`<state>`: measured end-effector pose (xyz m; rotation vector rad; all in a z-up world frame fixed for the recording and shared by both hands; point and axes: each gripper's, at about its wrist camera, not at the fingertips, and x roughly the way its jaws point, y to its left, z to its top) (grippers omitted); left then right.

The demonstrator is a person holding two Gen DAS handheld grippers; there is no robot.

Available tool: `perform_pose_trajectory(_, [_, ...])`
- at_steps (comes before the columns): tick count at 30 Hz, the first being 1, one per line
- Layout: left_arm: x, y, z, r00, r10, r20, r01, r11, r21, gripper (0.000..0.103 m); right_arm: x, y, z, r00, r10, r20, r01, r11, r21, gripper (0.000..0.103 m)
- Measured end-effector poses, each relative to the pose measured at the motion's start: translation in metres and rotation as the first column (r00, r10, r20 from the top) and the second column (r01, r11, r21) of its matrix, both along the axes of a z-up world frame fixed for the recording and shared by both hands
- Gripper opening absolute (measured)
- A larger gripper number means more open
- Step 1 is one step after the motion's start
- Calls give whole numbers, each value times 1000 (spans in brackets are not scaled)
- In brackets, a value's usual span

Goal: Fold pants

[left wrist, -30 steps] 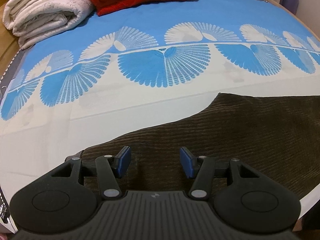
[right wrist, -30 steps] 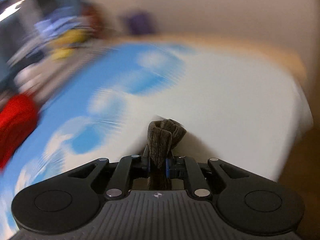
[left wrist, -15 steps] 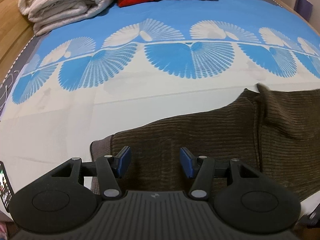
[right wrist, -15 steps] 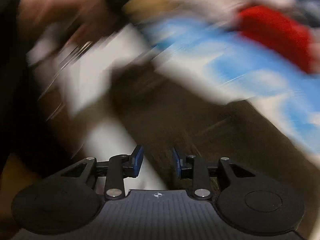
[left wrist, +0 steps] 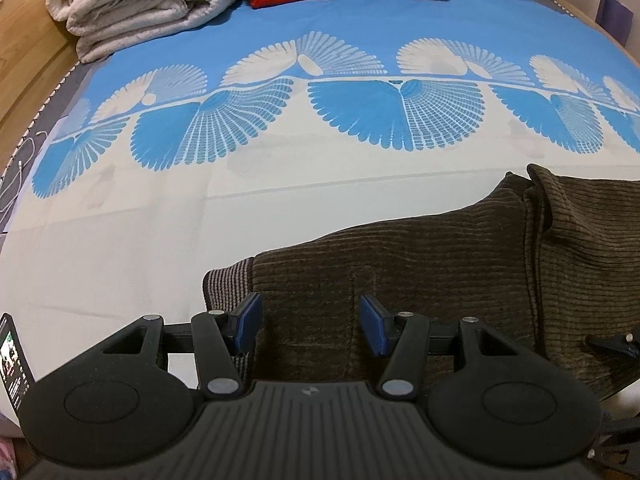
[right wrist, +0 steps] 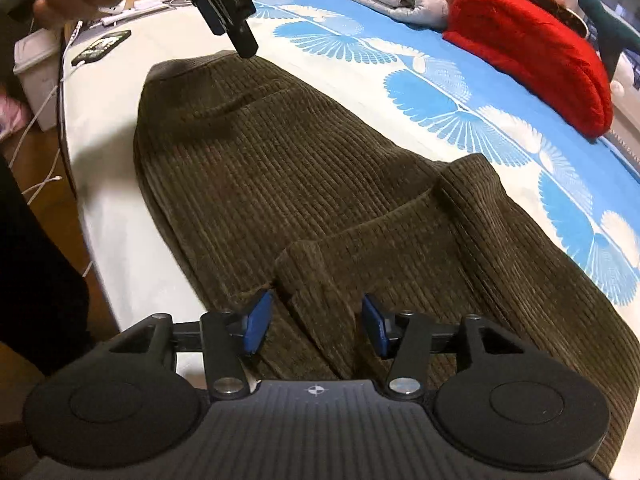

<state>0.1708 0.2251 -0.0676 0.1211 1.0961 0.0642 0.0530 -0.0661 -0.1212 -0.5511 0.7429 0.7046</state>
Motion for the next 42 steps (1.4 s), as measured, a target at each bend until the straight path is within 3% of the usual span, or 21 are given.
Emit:
perform_pose_trajectory(1, [-1,1,0,1000,0,1,0,1000,0,59,2,1,0,1000,-6,5,6,1000,2,50])
perform_pose_trajectory(2, [-1,1,0,1000,0,2,0,1000,0,59,4,1,1,1000,-13,-4,13,1000,5,42])
perform_pose_trajectory(3, [-1,1,0,1000,1,1,-1,1000,0,59,8,2,1,1000,-15,-22,15,1000,16,24])
perform_pose_trajectory(5, [-1,2,0,1000,1,-1,-1,1000,3,59,11,1,5,999,6,-39,-5,999,45,14])
perform_pose_trajectory(7, [-1,3,1,1000,4,5,-4,1000,2,59,2,0,22,998,32,49,-36,997,74,13])
perform_pose_trajectory(10, [-1,2,2,1000,1,8,-1,1000,-4,59,-20,-5,48,978,144,153,-163,980,115,13])
perform_pose_trajectory(12, [0,-2,2,1000,-6,7,6,1000,2,59,-28,-8,40,973,209,96,-218,971,94,16])
perform_pose_trajectory(14, [0,-5,2,1000,-9,6,9,1000,0,59,-29,-4,12,972,234,-9,-235,972,-10,19])
perform_pose_trajectory(16, [0,-8,3,1000,-10,7,10,1000,-5,59,-36,-1,-4,968,251,2,-250,965,-78,23])
perform_pose_trajectory(18, [0,-10,3,1000,-19,11,19,1000,-6,59,-34,-1,10,973,231,-3,-231,973,-4,23])
perform_pose_trajectory(21, [0,-7,0,1000,-12,5,12,1000,5,59,-26,-19,38,991,136,7,-135,974,180,23])
perform_pose_trajectory(23, [1,-1,-1,1000,12,1,-12,1000,2,59,-17,-24,39,999,53,-2,-52,975,218,24])
perform_pose_trajectory(25, [1,9,-1,999,46,2,-46,999,-23,59,-10,-17,20,998,34,-49,-27,992,121,24])
perform_pose_trajectory(27, [0,25,0,995,98,-2,-98,992,-74,59,-12,-8,-11,989,100,-110,-107,993,-56,24])
perform_pose_trajectory(29, [-3,43,-1,989,150,-9,-150,982,-117,59,-15,-4,-5,990,121,-69,-125,991,-54,24])
perform_pose_trajectory(33, [-13,83,-8,968,246,-40,-249,944,-218,71,0,-16,23,994,15,-109,4,985,173,24])
perform_pose_trajectory(34, [-16,92,-13,963,262,-62,-270,930,-250,71,2,-14,17,992,7,-123,11,990,143,24])
perform_pose_trajectory(36, [-23,105,-28,952,285,-108,-304,906,-295,72,2,-2,-10,988,39,-152,-47,998,-48,25])
perform_pose_trajectory(38, [-31,118,-46,941,299,-159,-336,884,-326,72,-8,0,-10,991,99,-85,-106,991,-80,26])
perform_pose_trajectory(40, [-36,129,-60,932,306,-196,-359,862,-359,74,1,-3,9,994,59,-94,-59,998,1,26])
perform_pose_trajectory(42, [-38,140,-71,923,312,-226,-382,816,-434,75,10,-21,39,998,-2,-66,11,991,132,26])
